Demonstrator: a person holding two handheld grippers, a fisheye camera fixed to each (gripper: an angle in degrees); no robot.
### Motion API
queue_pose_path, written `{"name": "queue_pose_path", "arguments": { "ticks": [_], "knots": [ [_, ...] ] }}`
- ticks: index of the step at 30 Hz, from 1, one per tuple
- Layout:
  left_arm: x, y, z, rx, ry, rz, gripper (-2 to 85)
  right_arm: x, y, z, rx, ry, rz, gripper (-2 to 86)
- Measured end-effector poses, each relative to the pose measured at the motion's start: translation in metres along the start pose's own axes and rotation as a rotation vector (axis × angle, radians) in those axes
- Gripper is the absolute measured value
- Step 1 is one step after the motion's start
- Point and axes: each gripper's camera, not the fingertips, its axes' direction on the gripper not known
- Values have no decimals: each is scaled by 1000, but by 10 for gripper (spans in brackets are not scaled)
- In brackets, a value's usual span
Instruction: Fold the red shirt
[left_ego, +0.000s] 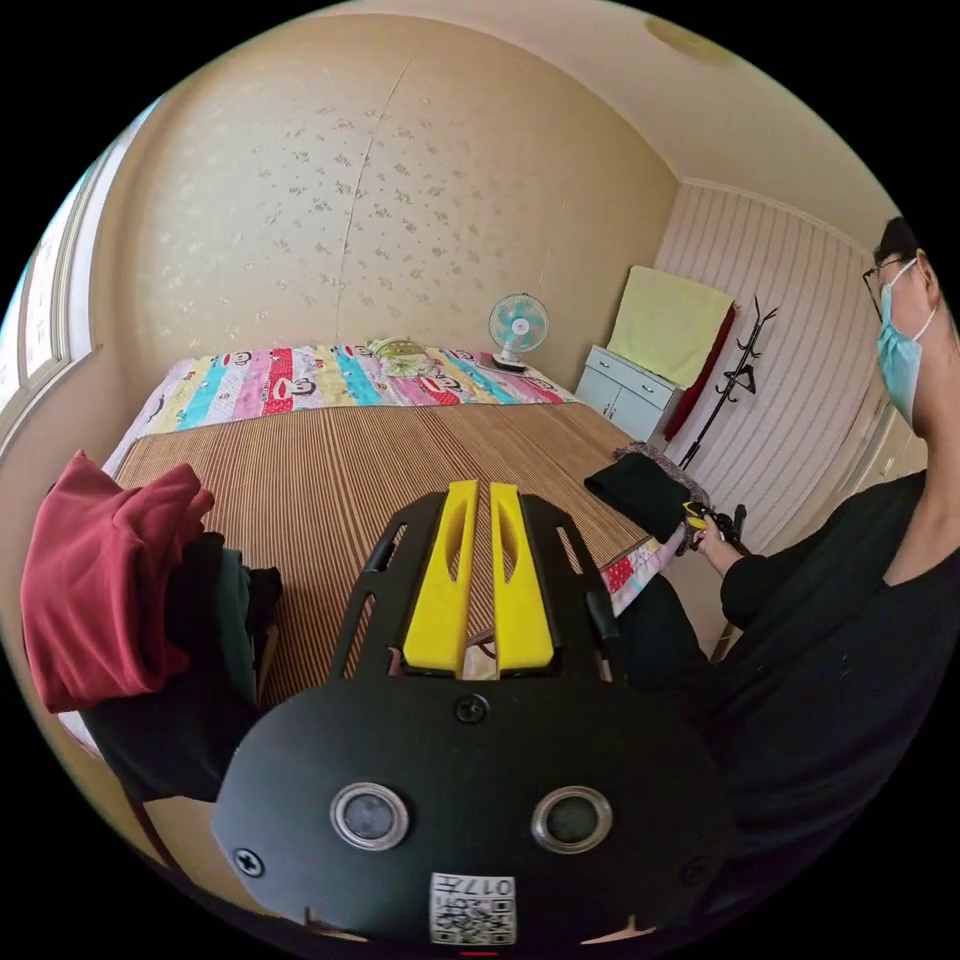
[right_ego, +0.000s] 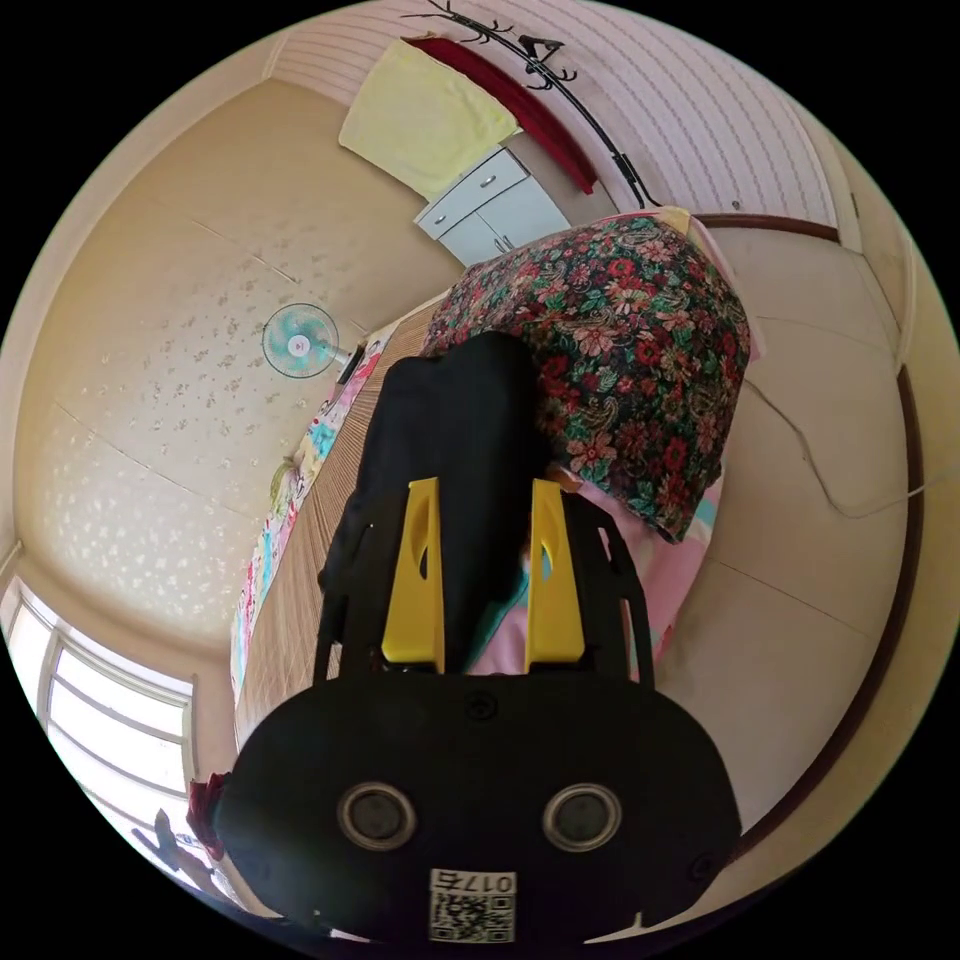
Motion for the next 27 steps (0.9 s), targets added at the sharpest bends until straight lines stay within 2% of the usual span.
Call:
{"name": "queue_pose_path", "arguments": {
  "ticks": [4, 7, 13, 16, 19, 23, 27],
  "knots": [
    [-8, -10, 9, -49, 66, -26, -6, -20, -20, 7, 7, -15, 5, 109],
    [-13, -13, 1, -38, 50, -29, -8, -33, -40, 12, -19, -22, 41, 103],
    [-26, -11, -29, -13, 7, -40, -10, -87, -54, -21, 93, 113, -42, 102],
    [-40, -5, -40, -14, 1, -66, -10, -84, -60, -19, 40, 136, 0, 106],
    [-57, -1, -50, -5, 75, -93, -10, -84, -54, -24, 38, 63, 14, 102],
    [-73, 1, -67, 63, 220, -82, -8, -98, -46, -21, 14, 101, -6, 99],
    [-85, -2, -81, 65, 255, -91, 0, -81, -49, -33, 34, 3, 127, 77]
  ]
}}
